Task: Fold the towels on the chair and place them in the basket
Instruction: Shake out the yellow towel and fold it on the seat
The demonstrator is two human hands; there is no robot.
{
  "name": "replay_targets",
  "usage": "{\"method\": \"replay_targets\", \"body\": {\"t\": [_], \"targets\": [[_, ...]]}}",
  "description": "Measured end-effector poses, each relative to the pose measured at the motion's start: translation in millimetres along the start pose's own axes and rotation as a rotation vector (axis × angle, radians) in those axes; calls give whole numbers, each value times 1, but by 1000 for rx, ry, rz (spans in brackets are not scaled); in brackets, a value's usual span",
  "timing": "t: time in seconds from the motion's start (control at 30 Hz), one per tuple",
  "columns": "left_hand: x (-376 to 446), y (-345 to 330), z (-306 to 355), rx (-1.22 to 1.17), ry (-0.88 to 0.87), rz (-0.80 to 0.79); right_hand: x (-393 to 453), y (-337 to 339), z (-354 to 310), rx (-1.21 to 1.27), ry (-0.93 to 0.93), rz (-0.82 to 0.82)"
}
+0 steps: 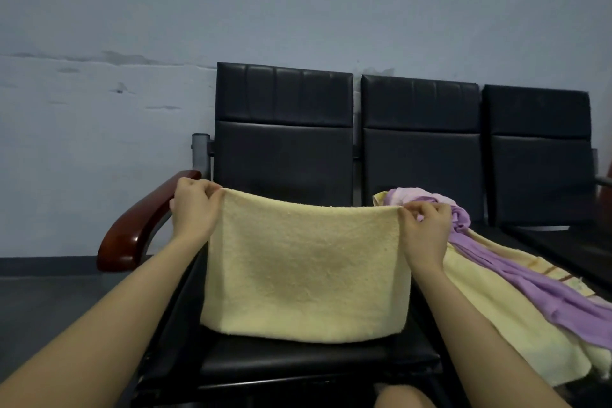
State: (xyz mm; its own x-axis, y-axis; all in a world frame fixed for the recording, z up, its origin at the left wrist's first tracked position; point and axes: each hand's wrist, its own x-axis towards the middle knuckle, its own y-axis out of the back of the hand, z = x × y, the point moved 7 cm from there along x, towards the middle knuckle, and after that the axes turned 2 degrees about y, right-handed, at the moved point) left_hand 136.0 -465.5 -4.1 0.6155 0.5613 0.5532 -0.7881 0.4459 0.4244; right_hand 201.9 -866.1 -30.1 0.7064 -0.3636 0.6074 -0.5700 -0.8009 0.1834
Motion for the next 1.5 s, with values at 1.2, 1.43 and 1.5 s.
{"method": "replay_targets", "body": {"t": [1.2,1.43,1.5], "targets": [[5,-59,-43,-381,204,208,18,-90,17,303,-27,-27],[-66,-74,-100,78,240,42,-50,-88,80,-30,-75,-97],[-72,-85,-110,204,206,-66,-59,-93,92,-162,-149,-181]]}}
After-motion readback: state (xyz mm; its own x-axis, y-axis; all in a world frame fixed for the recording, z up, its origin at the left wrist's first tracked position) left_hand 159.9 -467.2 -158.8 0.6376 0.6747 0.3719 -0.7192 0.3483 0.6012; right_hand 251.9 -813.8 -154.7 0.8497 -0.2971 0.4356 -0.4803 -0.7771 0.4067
